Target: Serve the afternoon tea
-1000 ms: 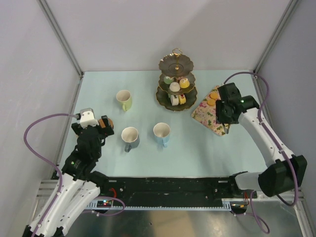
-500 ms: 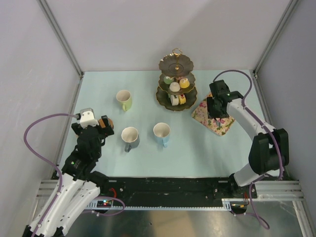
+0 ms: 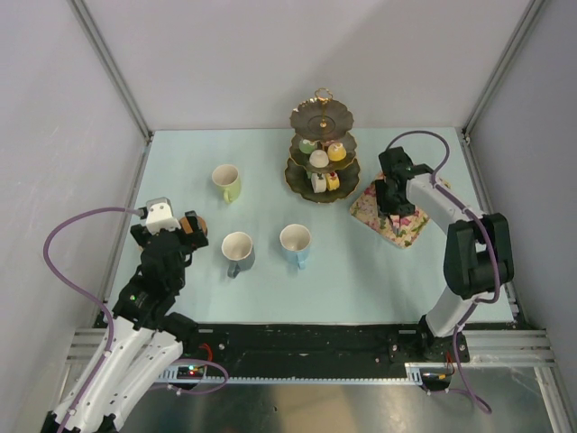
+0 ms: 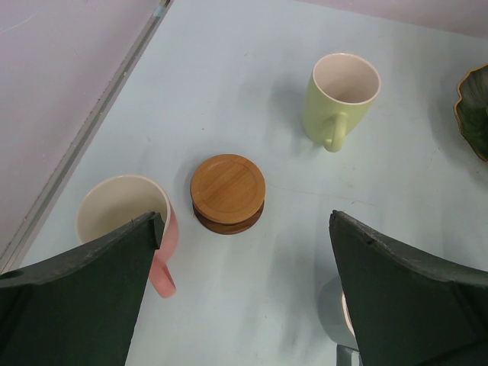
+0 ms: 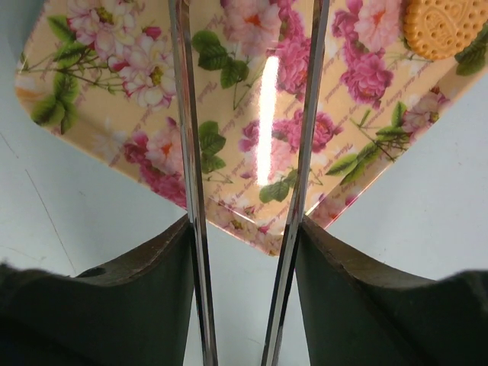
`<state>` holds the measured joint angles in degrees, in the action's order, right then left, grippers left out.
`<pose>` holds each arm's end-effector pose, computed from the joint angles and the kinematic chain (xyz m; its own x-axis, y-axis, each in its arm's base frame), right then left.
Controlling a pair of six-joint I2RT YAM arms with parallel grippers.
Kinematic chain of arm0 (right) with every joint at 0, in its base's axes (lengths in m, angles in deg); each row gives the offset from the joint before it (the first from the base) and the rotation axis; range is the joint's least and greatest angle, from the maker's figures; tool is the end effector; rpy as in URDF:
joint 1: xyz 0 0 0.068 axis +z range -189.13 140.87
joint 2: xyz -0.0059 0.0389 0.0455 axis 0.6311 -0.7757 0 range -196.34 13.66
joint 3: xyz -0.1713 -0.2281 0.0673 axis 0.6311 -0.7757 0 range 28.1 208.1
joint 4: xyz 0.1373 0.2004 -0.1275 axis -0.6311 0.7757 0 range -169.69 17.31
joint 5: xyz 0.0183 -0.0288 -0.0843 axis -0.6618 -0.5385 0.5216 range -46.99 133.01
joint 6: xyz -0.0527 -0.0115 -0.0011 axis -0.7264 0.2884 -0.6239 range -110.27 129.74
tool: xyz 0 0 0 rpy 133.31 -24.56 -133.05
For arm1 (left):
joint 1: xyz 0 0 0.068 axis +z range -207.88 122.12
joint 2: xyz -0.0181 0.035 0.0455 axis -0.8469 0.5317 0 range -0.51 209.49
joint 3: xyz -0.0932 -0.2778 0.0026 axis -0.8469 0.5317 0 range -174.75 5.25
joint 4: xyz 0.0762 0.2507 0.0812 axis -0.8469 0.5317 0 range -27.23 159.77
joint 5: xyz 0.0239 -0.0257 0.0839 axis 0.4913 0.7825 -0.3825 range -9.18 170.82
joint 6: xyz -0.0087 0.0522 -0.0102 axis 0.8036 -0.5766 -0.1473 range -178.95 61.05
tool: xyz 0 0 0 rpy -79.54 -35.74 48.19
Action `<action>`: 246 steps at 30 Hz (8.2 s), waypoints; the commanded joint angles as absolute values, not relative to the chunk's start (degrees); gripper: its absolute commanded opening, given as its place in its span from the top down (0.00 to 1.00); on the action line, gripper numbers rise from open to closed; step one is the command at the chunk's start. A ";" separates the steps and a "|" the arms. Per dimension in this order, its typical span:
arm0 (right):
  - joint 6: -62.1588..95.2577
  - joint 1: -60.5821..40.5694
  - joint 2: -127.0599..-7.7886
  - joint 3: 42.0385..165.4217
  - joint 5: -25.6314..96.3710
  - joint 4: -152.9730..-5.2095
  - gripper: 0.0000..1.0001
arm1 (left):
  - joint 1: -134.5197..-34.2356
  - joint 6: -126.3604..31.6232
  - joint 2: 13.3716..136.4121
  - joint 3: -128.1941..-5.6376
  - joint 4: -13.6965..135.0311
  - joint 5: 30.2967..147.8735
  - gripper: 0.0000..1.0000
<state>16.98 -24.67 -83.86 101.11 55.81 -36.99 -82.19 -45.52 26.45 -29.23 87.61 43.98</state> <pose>0.3504 0.0822 0.2430 -0.9057 -0.1067 -0.4102 -0.0466 0.9870 -0.1538 0.1115 -0.0270 0.3055 -0.2192 -0.1049 -0.9700 -0.2499 0.9671 -0.0481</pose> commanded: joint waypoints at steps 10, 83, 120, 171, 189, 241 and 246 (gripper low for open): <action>16.66 -25.83 -83.50 105.15 57.26 -35.37 0.59 | -82.58 -46.56 26.58 -29.02 85.92 43.45 0.02; 9.98 -11.66 -92.46 150.14 52.98 -27.36 0.48 | -82.59 -46.82 24.05 -28.84 85.80 43.28 0.02; 18.13 -29.38 -67.75 113.87 58.57 -31.42 0.51 | -82.59 -46.64 24.81 -28.85 85.85 43.91 0.02; 12.09 -31.02 -94.24 116.04 57.85 -32.48 0.48 | -82.56 -46.85 25.91 -28.74 85.76 42.76 0.02; 13.21 -31.16 -86.85 115.76 54.23 -29.83 0.48 | -82.58 -46.82 25.42 -28.75 85.63 42.98 0.02; 10.69 -30.88 -87.50 119.84 61.10 -28.35 0.58 | -82.59 -46.82 25.38 -28.78 85.66 43.28 0.02; 11.06 -30.48 -82.69 120.60 61.93 -27.07 0.58 | -82.56 -46.82 25.18 -28.82 85.71 43.46 0.02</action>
